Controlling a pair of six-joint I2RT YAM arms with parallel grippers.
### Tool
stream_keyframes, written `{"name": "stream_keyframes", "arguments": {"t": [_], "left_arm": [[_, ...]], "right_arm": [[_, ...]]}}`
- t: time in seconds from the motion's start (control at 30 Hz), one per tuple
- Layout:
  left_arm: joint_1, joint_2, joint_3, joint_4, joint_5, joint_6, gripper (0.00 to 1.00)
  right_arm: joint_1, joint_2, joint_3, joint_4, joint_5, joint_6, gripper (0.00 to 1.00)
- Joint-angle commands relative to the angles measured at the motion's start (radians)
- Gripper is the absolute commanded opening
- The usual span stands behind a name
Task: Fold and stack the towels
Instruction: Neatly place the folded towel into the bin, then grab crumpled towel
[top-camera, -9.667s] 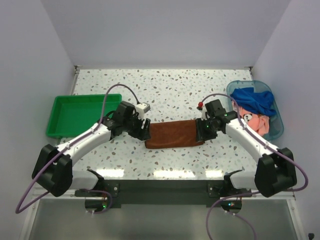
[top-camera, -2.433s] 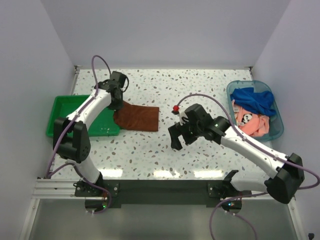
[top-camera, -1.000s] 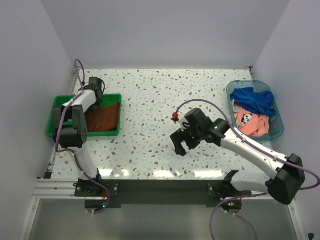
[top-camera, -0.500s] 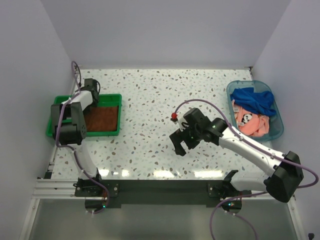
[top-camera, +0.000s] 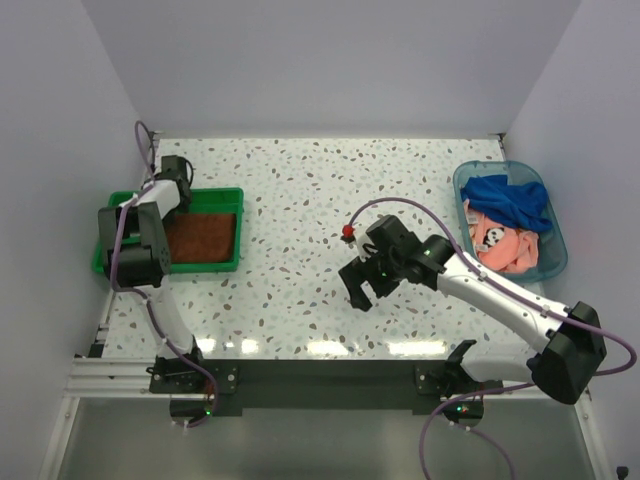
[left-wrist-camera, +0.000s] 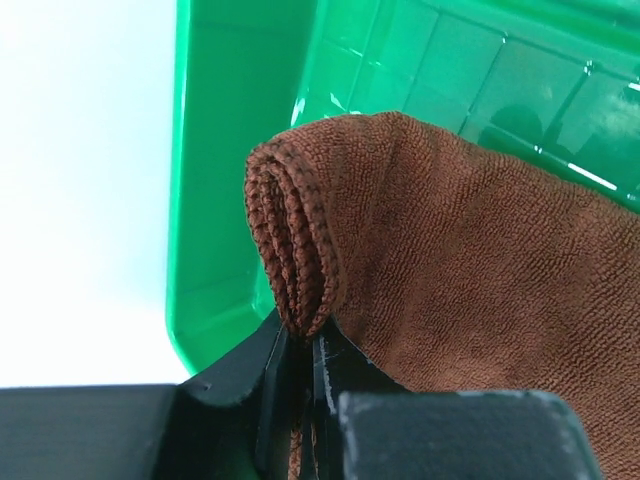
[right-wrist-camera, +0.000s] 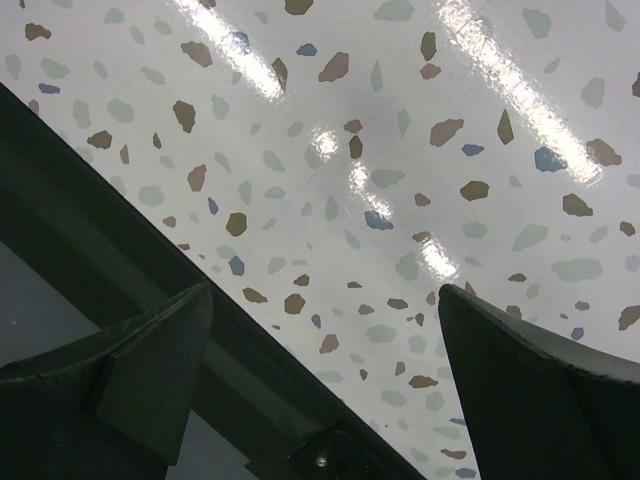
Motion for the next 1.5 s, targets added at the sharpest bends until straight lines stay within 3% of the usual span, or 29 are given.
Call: {"name": "stream_keyframes", "arguments": {"t": [0.0,0.03,0.07,0.3,0.43,0.67,0.8,0.9,1.1,1.13,1.33,1.47], "left_arm": [[0.019,0.009,0.055,0.037,-0.045,0.003,0.35],[0.021,0.009,0.055,0.037,-0.045,0.003,0.35],[0.022,0.008,0.061,0.031,-0.048,0.001,0.46],[0.024,-0.041,0.084,-0.028,-0.071,-0.071,0.88],[0.022,-0.138,0.098,-0.092,0.025,-0.157,0.98],[-0.010,-0.521,0.005,-0.111,0.363,-0.279,1.00],[-0.024,-0.768,-0.073,-0.083,0.686,-0.324,1.00],[-0.022,-0.955,-0.135,-0.068,0.833,-0.345,1.00],[-0.028,-1.242,-0.239,-0.104,0.921,-0.353,1.00],[-0.075,-1.277,-0.242,-0.135,0.902,-0.350,1.00],[-0.221,-1.387,-0.319,-0.195,0.886,-0.330,1.00],[-0.269,-1.424,-0.377,-0.197,0.911,-0.342,1.00]], "right_arm": [[0.002,0.002,0.043,-0.015,0.019,-0.012,0.98],[0.002,0.002,0.043,-0.015,0.019,-0.012,0.98],[0.002,0.002,0.044,-0.016,0.022,-0.010,0.98],[0.001,-0.002,0.058,-0.027,0.069,0.019,0.98],[-0.005,-0.027,0.074,-0.042,0.152,0.043,0.99],[-0.019,-0.099,0.127,-0.087,0.373,0.137,0.99],[-0.027,-0.150,0.159,-0.127,0.561,0.187,0.99],[-0.053,-0.159,0.196,-0.162,0.704,0.212,0.99],[-0.296,-0.087,0.250,-0.102,0.769,0.229,0.99],[-0.365,-0.041,0.258,-0.069,0.781,0.247,0.99],[-0.658,0.143,0.347,0.099,0.740,0.391,0.98],[-0.763,0.312,0.457,0.128,0.767,0.490,0.99]]}}
